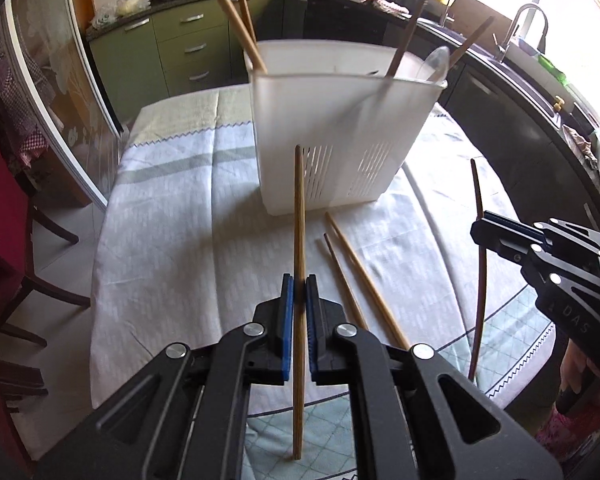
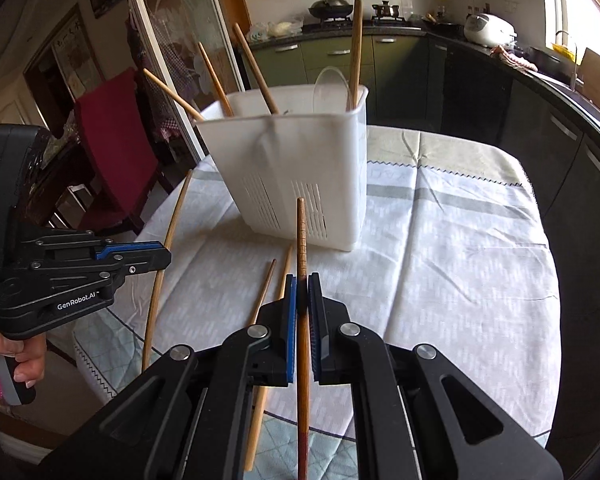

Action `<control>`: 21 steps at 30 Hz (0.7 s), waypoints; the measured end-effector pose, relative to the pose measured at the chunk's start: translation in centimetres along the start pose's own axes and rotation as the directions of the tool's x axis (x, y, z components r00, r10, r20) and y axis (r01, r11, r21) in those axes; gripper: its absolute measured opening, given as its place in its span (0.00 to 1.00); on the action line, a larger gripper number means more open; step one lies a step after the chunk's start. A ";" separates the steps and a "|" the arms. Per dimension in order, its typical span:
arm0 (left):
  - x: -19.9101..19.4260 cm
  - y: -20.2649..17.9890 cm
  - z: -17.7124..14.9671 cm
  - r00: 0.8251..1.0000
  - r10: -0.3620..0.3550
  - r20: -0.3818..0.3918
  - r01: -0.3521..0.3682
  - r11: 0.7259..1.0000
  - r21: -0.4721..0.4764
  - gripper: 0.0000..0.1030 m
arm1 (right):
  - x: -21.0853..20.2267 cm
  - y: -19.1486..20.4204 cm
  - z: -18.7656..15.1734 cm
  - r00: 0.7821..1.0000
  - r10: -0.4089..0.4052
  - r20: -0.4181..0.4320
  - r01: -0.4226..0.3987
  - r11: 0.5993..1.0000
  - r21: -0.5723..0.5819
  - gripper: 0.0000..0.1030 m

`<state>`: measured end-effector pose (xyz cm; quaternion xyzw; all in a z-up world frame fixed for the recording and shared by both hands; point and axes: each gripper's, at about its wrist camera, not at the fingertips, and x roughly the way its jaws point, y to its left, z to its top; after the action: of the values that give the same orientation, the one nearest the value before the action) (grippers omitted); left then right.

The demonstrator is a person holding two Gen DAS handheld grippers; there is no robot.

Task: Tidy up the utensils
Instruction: 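Lift both chopsticks upright and lower them into the white holder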

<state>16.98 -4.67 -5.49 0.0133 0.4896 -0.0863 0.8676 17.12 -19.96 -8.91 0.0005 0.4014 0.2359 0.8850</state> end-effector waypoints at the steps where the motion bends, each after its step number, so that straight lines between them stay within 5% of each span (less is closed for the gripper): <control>1: -0.6 -0.4 -0.3 1.000 0.004 0.022 -0.004 1.000 0.008 0.06 | -0.8 -0.1 0.0 1.000 0.001 0.014 -0.001 1.000 0.000 0.06; 11: -6.0 -1.8 -2.4 0.978 0.025 0.206 -0.043 0.996 0.084 0.06 | -5.6 0.4 -1.1 0.996 0.007 0.086 -0.007 1.000 -0.005 0.06; 21: -7.6 -2.2 -2.9 0.973 0.018 0.229 -0.041 0.994 0.097 0.06 | -5.5 0.6 -1.1 0.995 0.014 0.099 -0.013 1.000 -0.010 0.06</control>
<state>10.38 -5.47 -0.40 0.0547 0.3816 -0.0991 0.9174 12.97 -21.97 -5.61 0.0109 0.3558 0.2435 0.9022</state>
